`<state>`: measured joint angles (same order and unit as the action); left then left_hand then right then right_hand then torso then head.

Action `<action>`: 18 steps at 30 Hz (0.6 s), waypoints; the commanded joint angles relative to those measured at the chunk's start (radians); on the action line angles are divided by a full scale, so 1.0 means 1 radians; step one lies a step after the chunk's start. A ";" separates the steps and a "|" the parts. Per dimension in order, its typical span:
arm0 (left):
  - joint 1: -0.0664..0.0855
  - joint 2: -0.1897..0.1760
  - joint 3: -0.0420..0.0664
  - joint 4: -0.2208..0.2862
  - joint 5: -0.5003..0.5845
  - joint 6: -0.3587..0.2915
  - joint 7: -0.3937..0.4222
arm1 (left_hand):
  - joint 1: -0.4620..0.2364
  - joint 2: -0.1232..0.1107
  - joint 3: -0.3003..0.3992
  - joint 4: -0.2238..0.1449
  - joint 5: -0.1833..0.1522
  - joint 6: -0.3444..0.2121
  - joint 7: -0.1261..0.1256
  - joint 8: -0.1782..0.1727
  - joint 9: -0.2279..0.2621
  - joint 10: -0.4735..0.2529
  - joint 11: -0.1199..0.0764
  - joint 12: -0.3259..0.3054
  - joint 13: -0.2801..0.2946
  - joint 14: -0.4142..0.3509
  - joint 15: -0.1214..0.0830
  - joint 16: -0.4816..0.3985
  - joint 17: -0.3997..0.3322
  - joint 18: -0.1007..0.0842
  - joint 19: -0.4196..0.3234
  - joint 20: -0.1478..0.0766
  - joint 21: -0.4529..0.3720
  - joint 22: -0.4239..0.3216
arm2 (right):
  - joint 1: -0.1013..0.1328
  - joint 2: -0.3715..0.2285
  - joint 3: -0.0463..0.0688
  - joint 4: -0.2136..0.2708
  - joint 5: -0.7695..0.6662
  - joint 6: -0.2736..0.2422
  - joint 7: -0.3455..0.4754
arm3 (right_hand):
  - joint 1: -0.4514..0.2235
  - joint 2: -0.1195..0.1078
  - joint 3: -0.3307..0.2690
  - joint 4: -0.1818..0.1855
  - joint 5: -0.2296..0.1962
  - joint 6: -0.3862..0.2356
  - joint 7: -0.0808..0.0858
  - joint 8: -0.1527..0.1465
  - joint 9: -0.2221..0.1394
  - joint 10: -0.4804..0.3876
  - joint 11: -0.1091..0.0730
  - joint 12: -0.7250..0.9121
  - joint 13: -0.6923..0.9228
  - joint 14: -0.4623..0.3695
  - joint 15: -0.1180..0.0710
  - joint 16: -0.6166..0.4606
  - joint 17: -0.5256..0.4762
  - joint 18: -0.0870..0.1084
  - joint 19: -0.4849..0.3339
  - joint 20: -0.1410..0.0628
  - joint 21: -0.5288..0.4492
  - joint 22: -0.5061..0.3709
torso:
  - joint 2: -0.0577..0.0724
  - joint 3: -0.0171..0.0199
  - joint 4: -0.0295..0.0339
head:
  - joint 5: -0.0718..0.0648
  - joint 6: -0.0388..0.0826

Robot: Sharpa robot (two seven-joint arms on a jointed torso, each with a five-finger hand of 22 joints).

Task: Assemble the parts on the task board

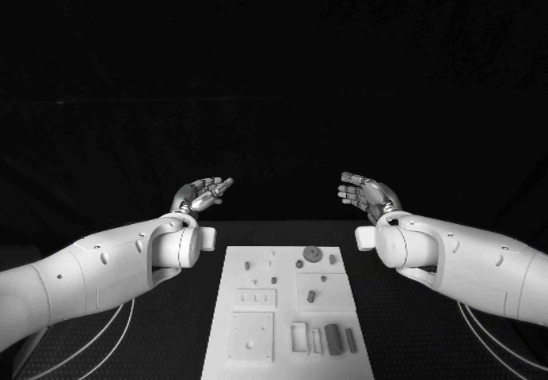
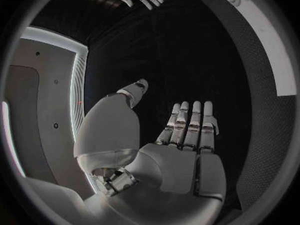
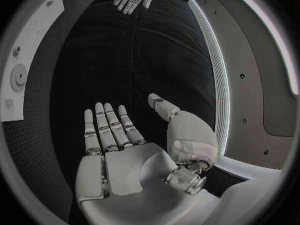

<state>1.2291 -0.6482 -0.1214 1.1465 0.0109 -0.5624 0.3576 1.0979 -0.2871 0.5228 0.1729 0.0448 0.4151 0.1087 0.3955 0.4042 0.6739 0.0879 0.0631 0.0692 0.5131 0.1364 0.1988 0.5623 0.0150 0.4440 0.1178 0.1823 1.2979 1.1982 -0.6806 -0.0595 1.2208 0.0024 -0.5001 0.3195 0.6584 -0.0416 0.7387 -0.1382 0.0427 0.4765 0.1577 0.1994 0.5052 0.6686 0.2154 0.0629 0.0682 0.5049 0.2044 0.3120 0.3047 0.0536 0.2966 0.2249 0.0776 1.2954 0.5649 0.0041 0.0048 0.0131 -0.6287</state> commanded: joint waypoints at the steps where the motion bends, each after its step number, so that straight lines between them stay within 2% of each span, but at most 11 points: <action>1: 0.028 0.022 -0.013 -0.065 0.009 0.168 -0.103 | 0.030 -0.005 0.013 0.003 0.005 0.012 0.002 0.011 0.010 0.018 0.002 0.007 0.003 0.014 0.002 0.006 0.013 -0.015 0.011 0.001 0.007 0.037 | 0.029 0.022 -0.009 -0.074 -0.015 0.248 -0.147 | 0.046 0.003 0.008 -0.037 0.007 0.019 0.064 0.018 0.016 0.030 0.008 0.008 0.003 0.022 0.011 0.019 0.017 0.013 0.017 0.002 0.012 0.038 | 0.000 0.0000 0.0002 | 0.000 0.000; 6: 0.053 0.041 -0.030 -0.126 0.012 0.215 -0.134 | 0.037 -0.003 0.011 0.005 0.005 0.015 0.008 0.015 0.013 0.028 0.006 0.011 0.005 0.020 0.003 0.013 0.017 -0.015 0.014 -0.001 0.013 0.037 | 0.061 0.043 -0.021 -0.149 -0.018 0.341 -0.207 | 0.105 0.007 -0.035 -0.097 0.021 0.035 0.060 0.038 0.013 0.061 0.009 0.012 0.004 0.049 0.017 0.034 0.027 0.018 0.036 -0.002 0.021 0.037 | 0.000 0.0000 0.0002 | 0.000 0.000; 8: 0.059 0.046 -0.034 -0.140 0.012 0.225 -0.141 | 0.044 0.001 0.010 0.005 0.005 0.020 0.017 0.019 0.016 0.040 0.010 0.015 0.007 0.033 0.005 0.022 0.022 -0.015 0.022 -0.006 0.021 0.036 | 0.070 0.050 -0.025 -0.172 -0.019 0.369 -0.225 | 0.139 0.008 -0.075 -0.128 0.078 0.058 0.049 0.055 0.015 0.090 0.002 0.018 0.006 0.071 0.016 0.045 0.034 0.022 0.051 -0.004 0.027 0.036 | 0.000 0.0000 0.0002 | 0.000 0.000; 10: 0.062 0.047 -0.035 -0.145 0.012 0.229 -0.144 | 0.054 0.009 0.006 0.002 0.005 0.032 0.026 0.026 0.020 0.067 0.020 0.028 0.012 0.057 0.011 0.038 0.029 -0.012 0.041 -0.015 0.034 0.037 | 0.077 0.055 -0.027 -0.188 -0.020 0.390 -0.238 | 0.178 -0.003 -0.090 -0.145 0.084 0.086 0.041 0.071 0.017 0.118 -0.004 0.026 0.008 0.095 0.024 0.056 0.039 0.031 0.075 -0.009 0.036 0.035 | 0.000 0.0000 0.0002 | 0.000 0.000; 12: 0.062 0.047 -0.035 -0.145 0.012 0.229 -0.144 | 0.077 0.032 -0.009 -0.017 0.008 0.089 0.050 0.053 0.032 0.138 0.037 0.061 0.026 0.138 0.028 0.084 0.046 0.001 0.100 -0.038 0.067 0.036 | 0.081 0.057 -0.029 -0.198 -0.020 0.402 -0.246 | 0.234 -0.023 -0.094 -0.150 0.089 0.127 0.033 0.092 0.018 0.168 -0.007 0.044 0.015 0.142 0.023 0.076 0.047 0.049 0.115 -0.016 0.048 0.033 | 0.000 0.0000 0.0002 | 0.000 0.000; 13: 0.062 0.047 -0.035 -0.145 0.012 0.229 -0.144 | 0.084 0.039 -0.020 -0.028 0.008 0.106 0.056 0.059 0.033 0.161 0.040 0.071 0.029 0.170 0.032 0.101 0.051 0.007 0.129 -0.046 0.082 0.035 | 0.082 0.058 -0.029 -0.199 -0.020 0.403 -0.247 | 0.251 -0.028 -0.095 -0.150 0.092 0.142 0.031 0.098 0.018 0.197 -0.009 0.056 0.020 0.164 0.024 0.086 0.051 0.056 0.133 -0.018 0.054 0.032 | 0.000 0.0000 0.0002 | 0.000 0.000; 14: 0.060 0.048 -0.036 -0.146 -0.005 0.255 -0.122 | 0.097 0.053 -0.025 -0.041 0.008 0.132 0.061 0.070 0.037 0.195 0.044 0.087 0.036 0.216 0.021 0.125 0.059 0.017 0.162 -0.057 0.100 0.036 | 0.068 0.081 -0.029 -0.267 -0.471 0.358 -0.215 | 0.262 -0.032 -0.097 -0.150 0.092 0.153 0.030 0.103 0.016 0.219 -0.011 0.064 0.023 0.181 0.020 0.092 0.055 0.062 0.148 -0.018 0.057 0.030 | 0.009 -0.0040 0.0016 | -0.001 0.020; 15: 0.060 0.048 -0.036 -0.145 -0.013 0.255 -0.120 | 0.107 0.066 -0.035 -0.055 0.007 0.156 0.063 0.079 0.039 0.231 0.045 0.103 0.043 0.249 0.015 0.142 0.064 0.026 0.193 -0.065 0.117 0.036 | 0.067 0.080 -0.029 -0.268 -0.494 0.358 -0.214 | 0.280 -0.037 -0.098 -0.150 0.090 0.172 0.034 0.109 0.015 0.242 -0.013 0.070 0.026 0.200 0.012 0.099 0.059 0.070 0.165 -0.019 0.060 0.028 | 0.008 -0.0042 0.0015 | 0.001 0.019; 16: 0.060 0.046 -0.036 -0.143 -0.020 0.263 -0.120 | 0.119 0.081 -0.046 -0.072 0.008 0.186 0.069 0.091 0.042 0.281 0.046 0.127 0.053 0.294 0.013 0.167 0.072 0.033 0.217 -0.070 0.131 0.036 | 0.065 0.079 -0.029 -0.269 -0.516 0.358 -0.213 | 0.302 -0.044 -0.098 -0.151 0.086 0.195 0.034 0.117 0.013 0.269 -0.019 0.078 0.030 0.229 0.001 0.110 0.066 0.080 0.191 -0.021 0.066 0.026 | 0.009 -0.0051 0.0036 | 0.003 0.026; 17: 0.060 0.043 -0.036 -0.140 -0.025 0.268 -0.119 | 0.124 0.093 -0.064 -0.091 0.006 0.203 0.067 0.091 0.040 0.310 0.042 0.136 0.057 0.318 0.009 0.181 0.075 0.040 0.240 -0.074 0.146 0.035 | 0.063 0.081 -0.029 -0.271 -0.543 0.356 -0.214 | 0.318 -0.048 -0.100 -0.152 0.085 0.214 0.035 0.122 0.009 0.296 -0.023 0.084 0.035 0.258 -0.012 0.120 0.074 0.092 0.220 -0.021 0.071 0.022 | 0.010 -0.0060 0.0059 | 0.003 0.031; 18: 0.060 0.041 -0.036 -0.137 -0.028 0.268 -0.119 | 0.129 0.107 -0.080 -0.110 0.005 0.218 0.061 0.090 0.036 0.334 0.034 0.143 0.061 0.343 0.000 0.195 0.077 0.046 0.257 -0.079 0.158 0.034 | 0.061 0.083 -0.029 -0.275 -0.583 0.358 -0.214 | 0.332 -0.051 -0.100 -0.152 0.083 0.231 0.032 0.126 0.006 0.316 -0.029 0.088 0.038 0.279 -0.019 0.125 0.080 0.100 0.239 -0.021 0.073 0.018 | 0.011 -0.0059 0.0074 | 0.003 0.029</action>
<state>1.2883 -0.6046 -0.1580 1.0037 0.0093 -0.3512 0.2355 1.2290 -0.1906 0.4495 0.0720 0.0465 0.6267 0.1691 0.4833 0.4432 0.9968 0.1239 0.2025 0.1287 0.8445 0.1384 0.3874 0.6378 0.0481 0.6924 0.0414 0.3345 1.3080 1.2610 -0.6010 -0.0886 0.9493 -0.2903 -0.1734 0.1111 0.9824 -0.0910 0.6432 -0.2912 0.1317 0.6980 0.1844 0.3224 0.5133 0.9732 0.1892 0.1477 0.1046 0.7711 0.1930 0.4333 0.3813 0.1393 0.5240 0.2041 0.1469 1.3080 0.5714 0.0011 0.0069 0.0143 -0.6077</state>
